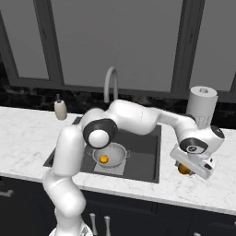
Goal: Put the colander in the sink, put the pear, tangerine in the colander, and turn on the sink faucet and pour water over the colander.
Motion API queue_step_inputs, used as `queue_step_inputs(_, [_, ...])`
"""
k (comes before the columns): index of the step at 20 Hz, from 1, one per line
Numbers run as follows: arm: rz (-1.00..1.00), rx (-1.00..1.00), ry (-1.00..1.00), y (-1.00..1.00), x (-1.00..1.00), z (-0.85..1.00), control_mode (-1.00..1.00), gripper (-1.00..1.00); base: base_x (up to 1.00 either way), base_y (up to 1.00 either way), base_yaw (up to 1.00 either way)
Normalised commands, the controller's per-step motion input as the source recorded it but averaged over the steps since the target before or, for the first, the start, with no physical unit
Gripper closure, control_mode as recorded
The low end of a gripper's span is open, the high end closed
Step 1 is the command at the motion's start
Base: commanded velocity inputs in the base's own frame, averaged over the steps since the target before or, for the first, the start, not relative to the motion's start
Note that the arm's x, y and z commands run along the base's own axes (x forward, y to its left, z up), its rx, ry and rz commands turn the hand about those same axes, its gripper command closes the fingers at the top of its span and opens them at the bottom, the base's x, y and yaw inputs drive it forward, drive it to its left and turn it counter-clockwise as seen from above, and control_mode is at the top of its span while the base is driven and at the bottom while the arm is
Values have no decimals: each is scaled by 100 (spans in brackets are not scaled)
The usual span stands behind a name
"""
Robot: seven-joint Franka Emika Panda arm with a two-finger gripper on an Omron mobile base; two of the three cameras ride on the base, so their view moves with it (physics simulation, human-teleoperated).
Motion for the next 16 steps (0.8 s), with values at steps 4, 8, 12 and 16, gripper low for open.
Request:
queue_step_inputs(4, [5,6,-11,100,-4,64,-100,100,0,0,0])
queue_step_inputs(8, [7,7,-1,100,4,42,-100,100,0,0,0])
queue_step_inputs(12, [7,4,0,100,14,10,-100,100,0,0,0])
queue_step_inputs(16, [7,6,0,93,14,0,-100,100,0,0,0])
